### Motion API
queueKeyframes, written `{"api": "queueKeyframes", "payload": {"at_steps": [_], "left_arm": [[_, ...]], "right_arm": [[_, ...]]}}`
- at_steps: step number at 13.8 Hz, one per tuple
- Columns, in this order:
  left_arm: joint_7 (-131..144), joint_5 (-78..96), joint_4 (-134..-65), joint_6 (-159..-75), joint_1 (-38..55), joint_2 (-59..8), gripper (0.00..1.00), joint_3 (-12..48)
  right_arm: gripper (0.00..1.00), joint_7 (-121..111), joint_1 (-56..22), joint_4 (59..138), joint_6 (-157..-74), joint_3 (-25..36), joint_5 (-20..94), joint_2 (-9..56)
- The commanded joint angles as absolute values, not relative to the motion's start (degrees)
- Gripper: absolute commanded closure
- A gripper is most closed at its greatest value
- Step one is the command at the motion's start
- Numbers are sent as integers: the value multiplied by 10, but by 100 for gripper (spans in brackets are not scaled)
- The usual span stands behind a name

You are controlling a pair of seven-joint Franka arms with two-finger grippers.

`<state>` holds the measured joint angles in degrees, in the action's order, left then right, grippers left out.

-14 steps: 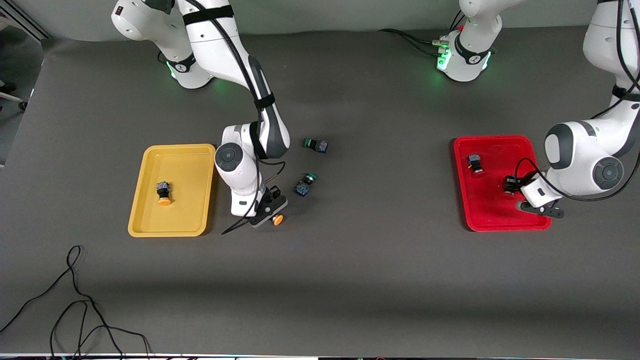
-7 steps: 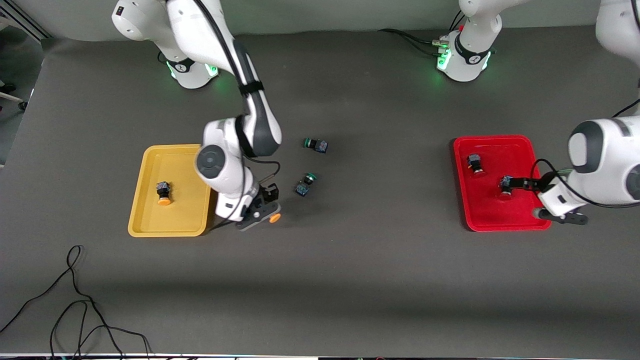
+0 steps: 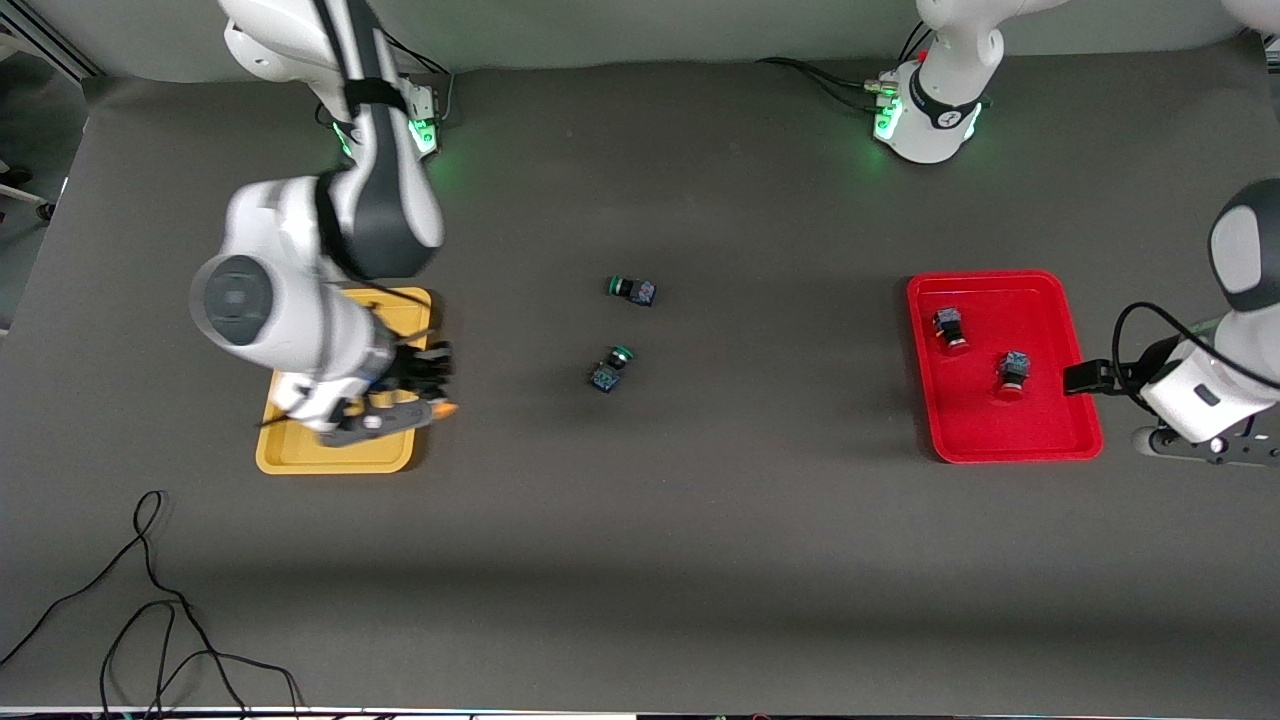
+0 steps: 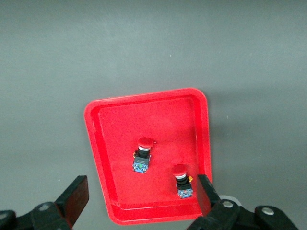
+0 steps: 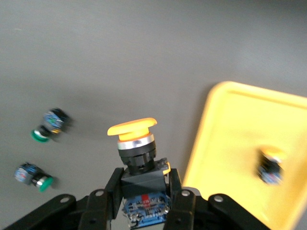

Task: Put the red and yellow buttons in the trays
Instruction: 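Place the yellow button in the yellow tray with the right gripper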

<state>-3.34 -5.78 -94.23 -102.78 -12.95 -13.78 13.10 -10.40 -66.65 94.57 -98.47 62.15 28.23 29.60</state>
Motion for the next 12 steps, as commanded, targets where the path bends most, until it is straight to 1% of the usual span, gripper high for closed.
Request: {"api": "queueKeyframes", "payload": {"at_steps": [1, 3, 5, 6, 7, 8, 10, 11, 12], "left_arm": [[23, -69, -1018, -1030, -99, -38, 0, 127], [34, -69, -1033, -1035, -90, -2, 0, 127], [33, -64, -1032, -1029, -87, 16, 0, 127], [33, -64, -1027, -1027, -85, 17, 0, 127], [30, -63, -1027, -1029, -85, 16, 0, 127], [26, -61, -1024, -1030, -86, 17, 0, 127], [19, -60, -1013, -1026, -83, 13, 0, 126], [18, -61, -1013, -1020, -62, 13, 0, 119], [18, -62, -1012, -1014, -21, 11, 0, 74]], "right_arm": [[100, -158, -672, 1006, -982, 684, 267, 287], [100, -201, -671, 1068, -1011, 718, 272, 287], [100, -201, -670, 1154, -1099, 715, 286, 287], [100, -202, -671, 1184, -1133, 711, 320, 294], [100, -205, -668, 1202, -1159, 695, 349, 308], [100, -206, -659, 1211, -1176, 665, 376, 326], [100, -207, -635, 1210, -1186, 624, 416, 365], [100, -208, -625, 1209, -1193, 614, 420, 373], [96, -206, -617, 1208, -1194, 607, 421, 375]]}}
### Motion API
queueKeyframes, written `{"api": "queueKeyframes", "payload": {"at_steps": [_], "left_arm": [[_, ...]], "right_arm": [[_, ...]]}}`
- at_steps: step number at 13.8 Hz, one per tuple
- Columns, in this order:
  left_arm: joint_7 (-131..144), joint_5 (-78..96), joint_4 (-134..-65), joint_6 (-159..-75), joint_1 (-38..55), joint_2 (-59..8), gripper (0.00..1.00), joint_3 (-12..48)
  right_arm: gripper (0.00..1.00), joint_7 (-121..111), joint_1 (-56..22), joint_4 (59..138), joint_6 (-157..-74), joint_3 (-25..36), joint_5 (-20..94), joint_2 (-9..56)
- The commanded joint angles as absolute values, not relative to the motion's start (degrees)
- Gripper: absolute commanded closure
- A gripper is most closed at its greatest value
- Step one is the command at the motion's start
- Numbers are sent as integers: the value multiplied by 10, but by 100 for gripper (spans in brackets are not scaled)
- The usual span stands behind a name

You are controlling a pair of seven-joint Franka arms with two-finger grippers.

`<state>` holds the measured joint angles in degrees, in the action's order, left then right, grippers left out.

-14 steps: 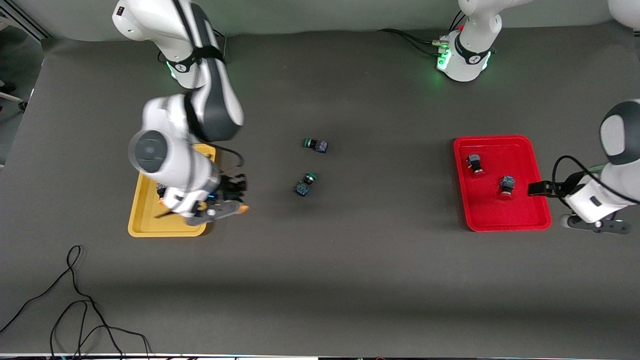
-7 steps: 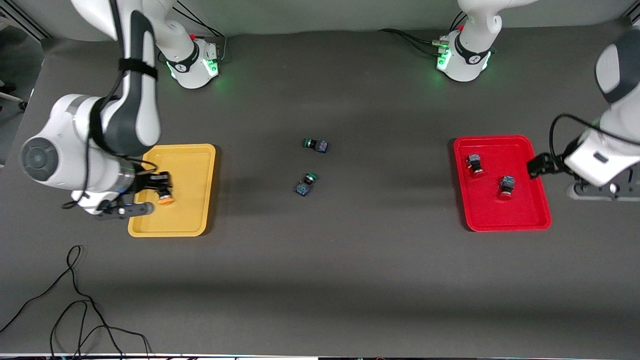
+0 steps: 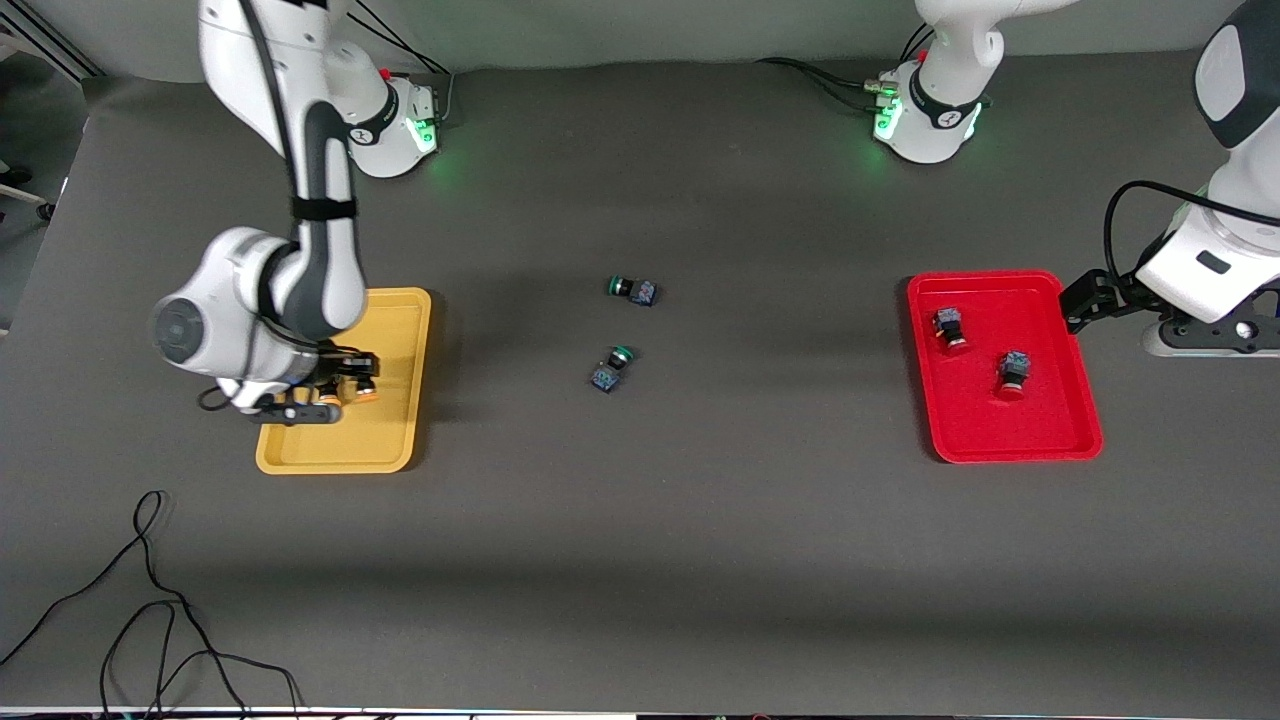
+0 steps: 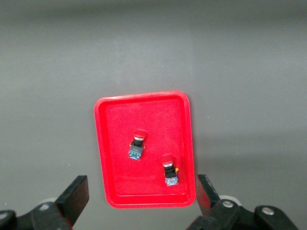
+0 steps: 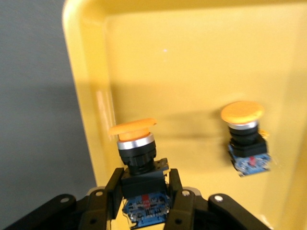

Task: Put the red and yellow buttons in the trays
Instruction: 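Place the yellow button in the yellow tray with the right gripper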

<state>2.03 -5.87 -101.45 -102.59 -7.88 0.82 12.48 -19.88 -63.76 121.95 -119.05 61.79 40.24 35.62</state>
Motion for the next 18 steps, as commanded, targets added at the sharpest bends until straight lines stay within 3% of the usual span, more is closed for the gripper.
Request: {"api": "queueKeyframes", "payload": {"at_steps": [1, 2, 3, 4, 8, 14, 18], "left_arm": [[18, -62, -1012, -1012, 38, 13, 0, 16], [18, -62, -1012, -1007, 56, 15, 0, -6], [18, -62, -1011, -1003, 55, 18, 0, -7], [22, -62, -1009, -1001, 55, 23, 0, -7], [27, -61, -1008, -980, 55, 39, 0, -10], [25, -48, -958, -957, 55, 38, 0, -11], [27, -48, -945, -921, 55, 38, 0, -12]], "right_arm": [[68, -203, -606, 1205, -1194, 599, 422, 382], [27, -203, -599, 1202, -1194, 596, 422, 382], [8, -203, -597, 1199, -1190, 596, 422, 381], [1, -199, -597, 1194, -1187, 597, 421, 377], [0, -179, -610, 1127, -1092, 643, 404, 361], [0, -84, -621, 921, -866, 730, 353, 353], [0, -70, -635, 861, -818, 765, 323, 350]]}}
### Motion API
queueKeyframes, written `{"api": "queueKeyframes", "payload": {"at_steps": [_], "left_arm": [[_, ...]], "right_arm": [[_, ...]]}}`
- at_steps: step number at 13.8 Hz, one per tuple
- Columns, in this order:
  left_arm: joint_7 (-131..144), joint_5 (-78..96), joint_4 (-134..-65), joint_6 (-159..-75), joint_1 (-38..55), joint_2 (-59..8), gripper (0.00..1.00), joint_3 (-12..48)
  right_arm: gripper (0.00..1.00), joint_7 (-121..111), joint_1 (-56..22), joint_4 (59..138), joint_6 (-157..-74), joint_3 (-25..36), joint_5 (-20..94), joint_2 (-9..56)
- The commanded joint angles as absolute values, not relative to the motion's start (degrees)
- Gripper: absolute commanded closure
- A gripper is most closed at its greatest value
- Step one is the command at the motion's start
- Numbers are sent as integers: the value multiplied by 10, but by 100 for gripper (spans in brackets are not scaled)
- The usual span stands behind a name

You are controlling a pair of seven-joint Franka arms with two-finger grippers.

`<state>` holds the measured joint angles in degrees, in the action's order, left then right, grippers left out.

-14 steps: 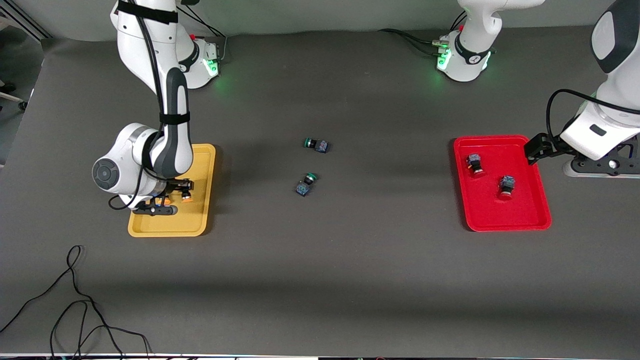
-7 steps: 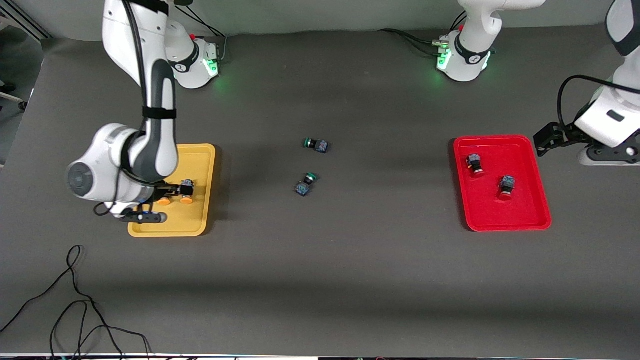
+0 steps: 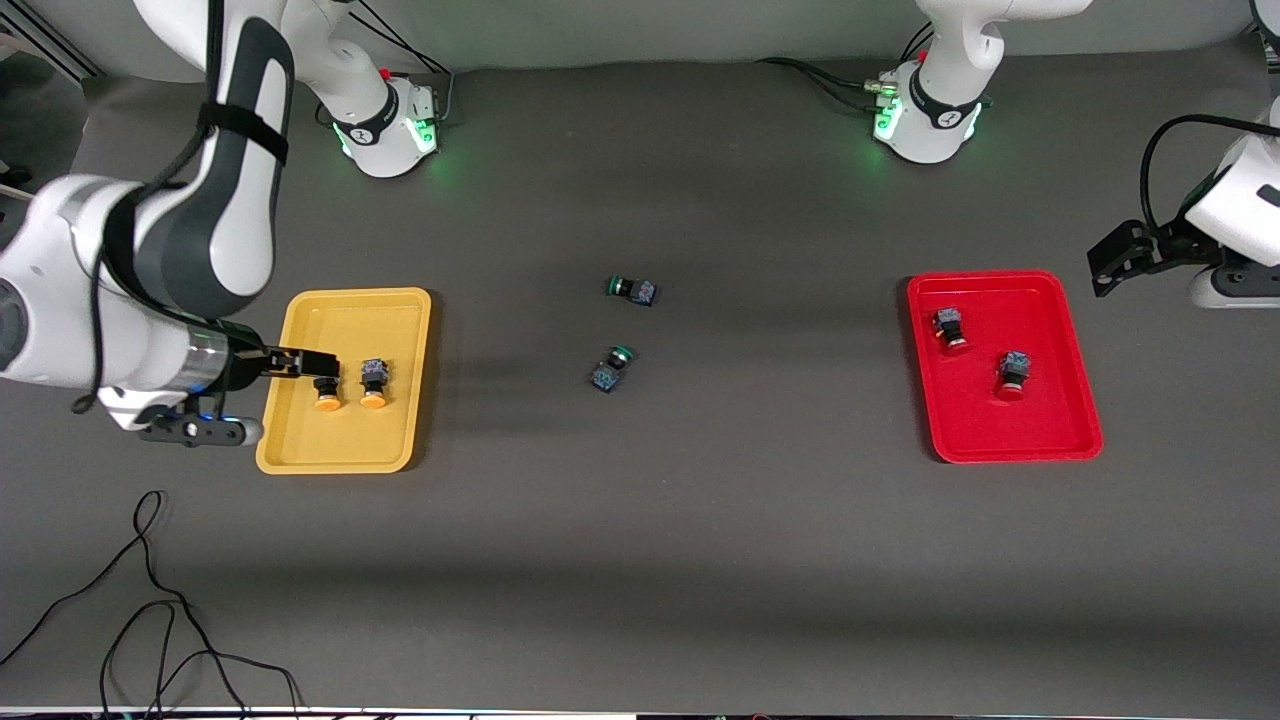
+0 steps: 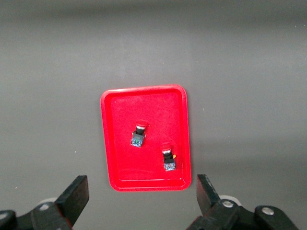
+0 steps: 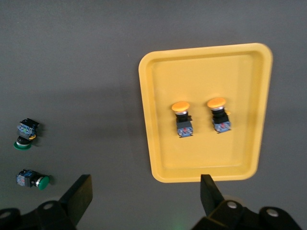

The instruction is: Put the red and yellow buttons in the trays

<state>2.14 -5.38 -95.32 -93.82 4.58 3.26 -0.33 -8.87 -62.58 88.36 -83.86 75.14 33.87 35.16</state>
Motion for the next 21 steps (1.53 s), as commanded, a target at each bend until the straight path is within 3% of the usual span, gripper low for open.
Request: {"api": "queueKeyframes", "payload": {"at_steps": [1, 4, 7, 8, 12, 18, 21], "left_arm": [[27, -48, -947, -921, 53, 37, 0, -13], [27, -47, -947, -926, 40, 32, 0, -13], [27, -32, -948, -932, 34, 22, 0, -14], [26, -19, -947, -933, 28, 20, 0, -14], [19, 8, -945, -933, 20, 14, 0, -17], [18, 12, -947, -929, 14, 13, 0, -16], [18, 8, -949, -930, 17, 13, 0, -14]], "right_arm": [[0, -70, -635, 851, -816, 767, 323, 349], [0, -71, -639, 826, -802, 782, 316, 348], [0, -73, -625, 813, -802, 752, 277, 315], [0, -72, -583, 807, -802, 712, 257, 293], [0, -38, -339, 814, -832, 393, 96, 160], [0, -33, -22, 930, -892, 59, 25, 39], [0, -33, 38, 929, -889, 5, 18, 26]]}}
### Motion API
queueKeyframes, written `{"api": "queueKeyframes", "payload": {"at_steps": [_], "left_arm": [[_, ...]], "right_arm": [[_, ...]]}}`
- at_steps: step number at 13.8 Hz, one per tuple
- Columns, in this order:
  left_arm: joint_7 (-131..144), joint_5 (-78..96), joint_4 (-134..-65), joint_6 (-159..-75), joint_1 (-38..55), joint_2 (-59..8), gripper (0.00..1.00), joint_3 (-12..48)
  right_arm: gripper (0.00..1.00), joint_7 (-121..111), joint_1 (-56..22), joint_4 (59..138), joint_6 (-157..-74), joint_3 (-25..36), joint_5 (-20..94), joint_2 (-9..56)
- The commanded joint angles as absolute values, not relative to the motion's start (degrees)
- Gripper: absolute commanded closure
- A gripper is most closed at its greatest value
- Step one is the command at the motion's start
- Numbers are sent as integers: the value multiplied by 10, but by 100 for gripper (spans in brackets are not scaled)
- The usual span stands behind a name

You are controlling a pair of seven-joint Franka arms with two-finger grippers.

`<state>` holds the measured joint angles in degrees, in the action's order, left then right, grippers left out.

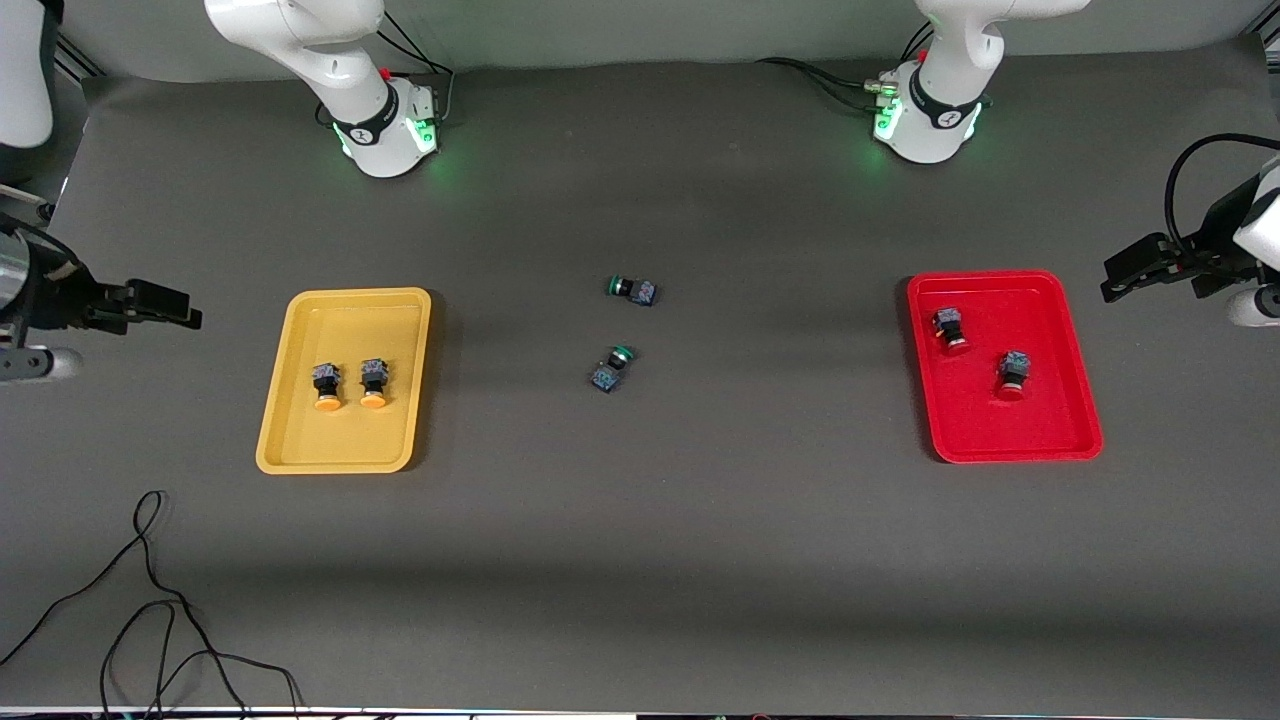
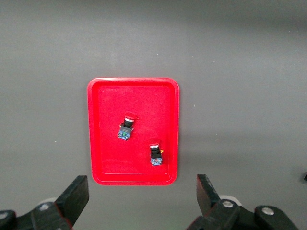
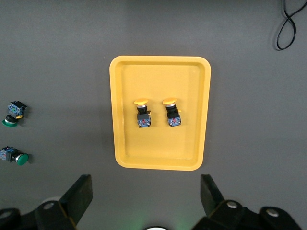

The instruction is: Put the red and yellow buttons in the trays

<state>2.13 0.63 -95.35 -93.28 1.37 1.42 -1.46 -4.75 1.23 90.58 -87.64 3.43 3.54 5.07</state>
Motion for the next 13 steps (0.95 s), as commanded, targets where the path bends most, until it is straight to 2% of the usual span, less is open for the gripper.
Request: {"api": "queueKeyframes", "payload": {"at_steps": [1, 13], "left_arm": [[18, 7, -951, -930, 18, 13, 0, -14], [18, 6, -952, -929, 21, 12, 0, -11]], "right_arm": [[0, -33, 38, 928, -887, 4, 8, 22], [0, -32, 24, 908, -886, 6, -9, 25]]}}
